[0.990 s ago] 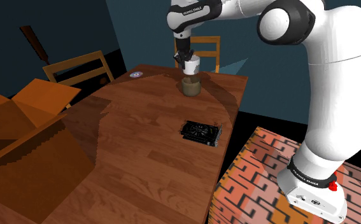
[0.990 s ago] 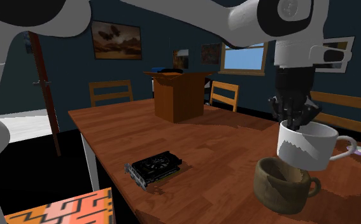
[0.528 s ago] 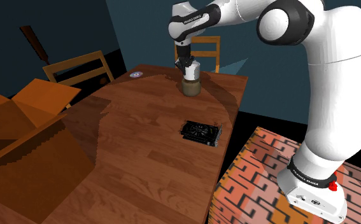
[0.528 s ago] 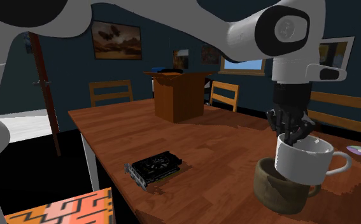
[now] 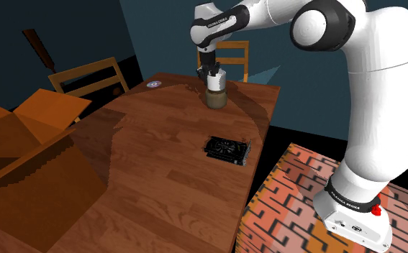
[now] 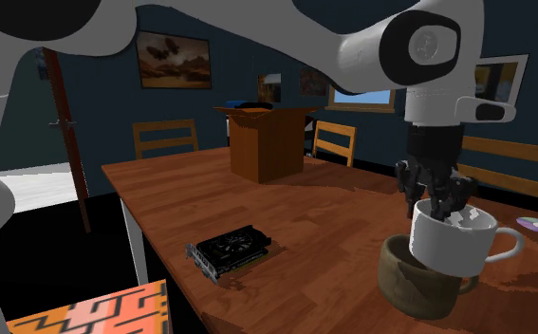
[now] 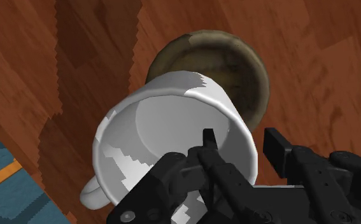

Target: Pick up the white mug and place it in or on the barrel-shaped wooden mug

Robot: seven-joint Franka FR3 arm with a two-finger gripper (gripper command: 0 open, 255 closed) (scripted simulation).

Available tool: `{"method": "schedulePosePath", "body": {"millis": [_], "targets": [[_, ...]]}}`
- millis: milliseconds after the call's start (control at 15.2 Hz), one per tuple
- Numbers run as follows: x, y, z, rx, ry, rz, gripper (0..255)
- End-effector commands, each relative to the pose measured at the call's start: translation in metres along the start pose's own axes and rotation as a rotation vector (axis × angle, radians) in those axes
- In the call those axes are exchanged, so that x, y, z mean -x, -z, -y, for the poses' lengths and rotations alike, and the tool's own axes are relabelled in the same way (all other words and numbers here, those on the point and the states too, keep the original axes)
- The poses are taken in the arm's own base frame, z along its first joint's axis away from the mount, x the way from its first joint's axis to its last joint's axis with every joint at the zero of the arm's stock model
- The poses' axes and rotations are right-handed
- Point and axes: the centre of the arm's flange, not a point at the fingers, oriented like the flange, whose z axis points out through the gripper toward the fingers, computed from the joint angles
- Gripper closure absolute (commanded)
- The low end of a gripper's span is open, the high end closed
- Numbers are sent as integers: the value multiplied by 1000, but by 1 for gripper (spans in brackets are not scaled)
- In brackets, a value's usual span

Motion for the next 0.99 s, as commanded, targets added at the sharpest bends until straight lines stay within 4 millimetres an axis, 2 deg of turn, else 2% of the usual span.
{"method": "schedulePosePath", "body": {"millis": [0, 264, 528, 924], "targets": [[0, 0, 0, 0, 0, 1, 0], [0, 0, 0, 0, 0, 1, 0], [0, 50, 0, 0, 0, 1, 0], [0, 50, 0, 0, 0, 1, 0]]}}
